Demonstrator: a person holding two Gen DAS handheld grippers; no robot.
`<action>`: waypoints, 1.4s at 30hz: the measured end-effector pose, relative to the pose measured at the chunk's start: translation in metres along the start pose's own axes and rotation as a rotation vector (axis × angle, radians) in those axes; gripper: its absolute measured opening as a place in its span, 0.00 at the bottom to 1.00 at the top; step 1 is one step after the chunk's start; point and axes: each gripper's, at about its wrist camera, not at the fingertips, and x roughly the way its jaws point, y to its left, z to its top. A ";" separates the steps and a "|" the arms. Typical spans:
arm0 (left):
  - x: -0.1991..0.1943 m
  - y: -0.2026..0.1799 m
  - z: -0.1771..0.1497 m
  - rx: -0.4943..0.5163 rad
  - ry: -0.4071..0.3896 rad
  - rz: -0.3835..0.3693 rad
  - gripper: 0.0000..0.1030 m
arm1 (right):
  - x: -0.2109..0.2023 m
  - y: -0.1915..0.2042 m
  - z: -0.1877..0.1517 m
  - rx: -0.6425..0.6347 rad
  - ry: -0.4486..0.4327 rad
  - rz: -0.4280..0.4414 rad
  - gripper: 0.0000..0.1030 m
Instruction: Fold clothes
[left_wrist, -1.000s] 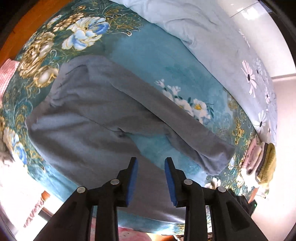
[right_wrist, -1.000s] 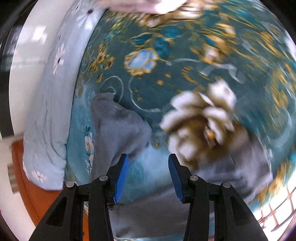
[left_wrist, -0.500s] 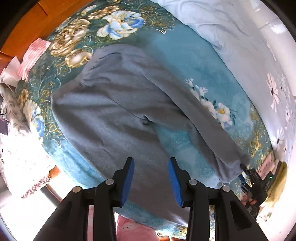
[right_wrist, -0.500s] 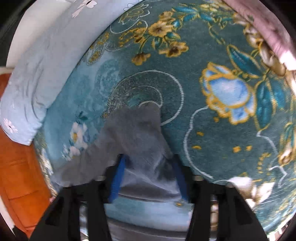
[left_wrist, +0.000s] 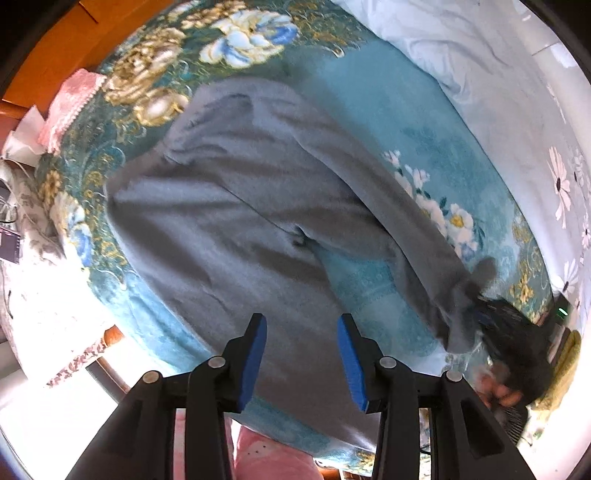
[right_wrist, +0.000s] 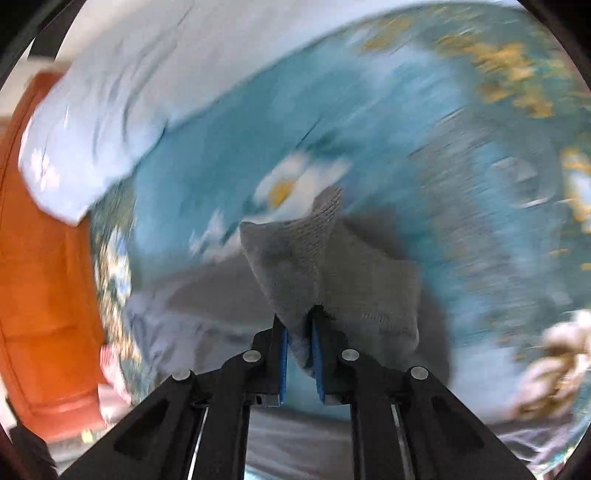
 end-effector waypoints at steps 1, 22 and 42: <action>-0.003 0.002 0.002 -0.004 -0.008 0.005 0.43 | 0.019 0.006 -0.002 -0.020 0.047 0.036 0.37; -0.001 0.014 -0.003 -0.038 -0.001 0.010 0.49 | 0.015 -0.063 -0.026 0.044 0.092 0.158 0.55; 0.002 0.013 0.002 -0.055 -0.015 0.000 0.49 | -0.131 -0.151 0.001 0.221 -0.403 0.038 0.07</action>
